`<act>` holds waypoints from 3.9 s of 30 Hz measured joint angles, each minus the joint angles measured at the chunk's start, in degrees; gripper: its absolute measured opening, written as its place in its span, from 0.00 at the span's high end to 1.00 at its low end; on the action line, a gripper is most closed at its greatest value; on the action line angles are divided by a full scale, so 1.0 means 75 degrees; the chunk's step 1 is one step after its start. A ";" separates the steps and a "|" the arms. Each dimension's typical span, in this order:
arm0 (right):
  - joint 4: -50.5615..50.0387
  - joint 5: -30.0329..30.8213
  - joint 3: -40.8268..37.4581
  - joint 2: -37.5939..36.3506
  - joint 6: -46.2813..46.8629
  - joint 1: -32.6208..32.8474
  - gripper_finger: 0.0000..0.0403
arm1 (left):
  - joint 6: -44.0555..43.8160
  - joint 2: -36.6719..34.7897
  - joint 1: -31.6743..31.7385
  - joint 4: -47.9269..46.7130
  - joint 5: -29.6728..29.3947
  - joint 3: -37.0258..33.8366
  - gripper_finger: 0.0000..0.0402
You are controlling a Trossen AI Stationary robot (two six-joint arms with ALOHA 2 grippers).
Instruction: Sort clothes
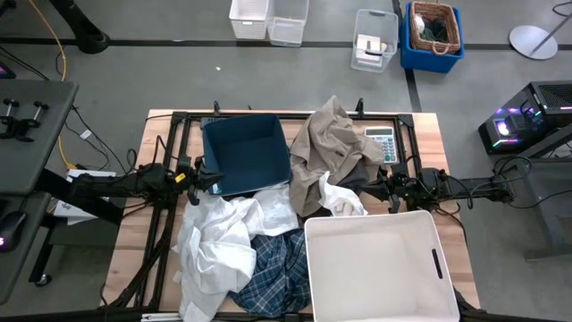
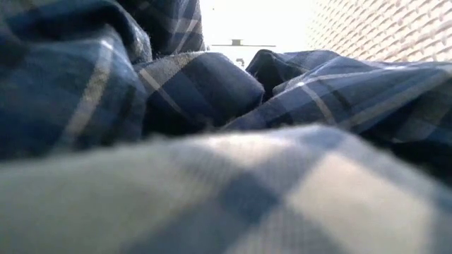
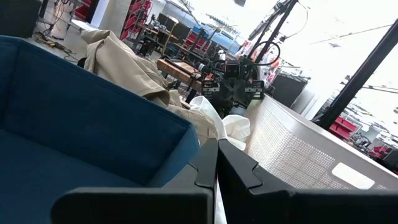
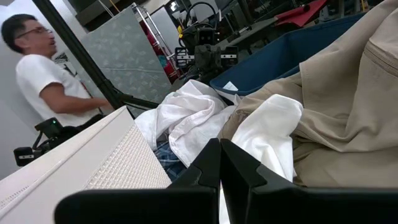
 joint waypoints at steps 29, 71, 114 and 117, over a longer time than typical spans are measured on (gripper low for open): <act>0.0000 0.0003 0.0001 0.0000 -0.0001 0.0000 1.00 | -0.0001 0.0000 -0.0002 -0.0002 0.0000 0.0000 1.00; 0.0000 0.0000 -0.0001 0.0001 -0.0001 -0.0001 1.00 | 0.0000 0.0000 -0.0002 0.0000 0.0000 0.0000 1.00; 0.3750 0.3362 0.0000 0.0060 0.2936 -0.0021 1.00 | -0.0001 0.0000 0.0000 -0.0002 0.0001 0.0000 1.00; 0.5965 0.2548 0.0413 0.0453 0.0960 -0.0167 1.00 | 0.0000 0.0000 -0.0001 -0.0029 0.0003 0.0000 1.00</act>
